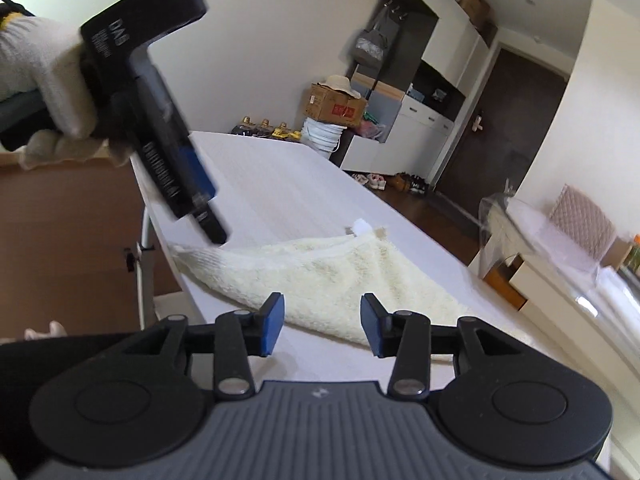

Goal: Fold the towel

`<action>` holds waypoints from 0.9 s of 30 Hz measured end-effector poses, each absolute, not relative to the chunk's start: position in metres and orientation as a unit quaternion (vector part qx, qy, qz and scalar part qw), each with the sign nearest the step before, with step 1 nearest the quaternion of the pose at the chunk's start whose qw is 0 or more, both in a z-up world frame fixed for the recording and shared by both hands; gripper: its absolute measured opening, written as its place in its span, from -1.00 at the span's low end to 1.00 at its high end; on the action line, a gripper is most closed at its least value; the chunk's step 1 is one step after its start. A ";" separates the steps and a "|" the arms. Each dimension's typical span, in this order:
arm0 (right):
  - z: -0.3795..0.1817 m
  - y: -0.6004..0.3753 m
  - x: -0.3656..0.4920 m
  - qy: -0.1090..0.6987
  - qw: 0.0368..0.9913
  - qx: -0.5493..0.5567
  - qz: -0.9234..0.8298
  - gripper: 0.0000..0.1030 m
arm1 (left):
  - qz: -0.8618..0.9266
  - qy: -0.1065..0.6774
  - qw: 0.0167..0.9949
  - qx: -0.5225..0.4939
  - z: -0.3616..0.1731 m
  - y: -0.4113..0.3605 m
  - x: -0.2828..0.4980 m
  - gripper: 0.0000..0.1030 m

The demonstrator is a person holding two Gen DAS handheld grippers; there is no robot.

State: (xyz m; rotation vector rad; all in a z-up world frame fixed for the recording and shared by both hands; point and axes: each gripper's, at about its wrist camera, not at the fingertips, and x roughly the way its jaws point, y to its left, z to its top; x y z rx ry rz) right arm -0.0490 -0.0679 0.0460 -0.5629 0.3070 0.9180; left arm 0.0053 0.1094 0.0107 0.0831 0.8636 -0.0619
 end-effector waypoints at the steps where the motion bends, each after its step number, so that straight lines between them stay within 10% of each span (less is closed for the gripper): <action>1: 0.047 -0.067 -0.050 0.146 0.847 -0.264 0.437 -0.09 | -0.034 0.412 0.909 0.046 0.013 0.111 0.011 0.42; 10: 0.046 -0.059 -0.055 0.158 0.851 -0.240 0.440 -0.07 | -0.095 0.390 0.914 0.052 0.015 0.127 0.100 0.39; 27: 0.044 -0.058 -0.068 0.174 0.845 -0.224 0.454 -0.08 | -0.138 0.402 0.902 0.070 -0.013 0.111 0.170 -0.59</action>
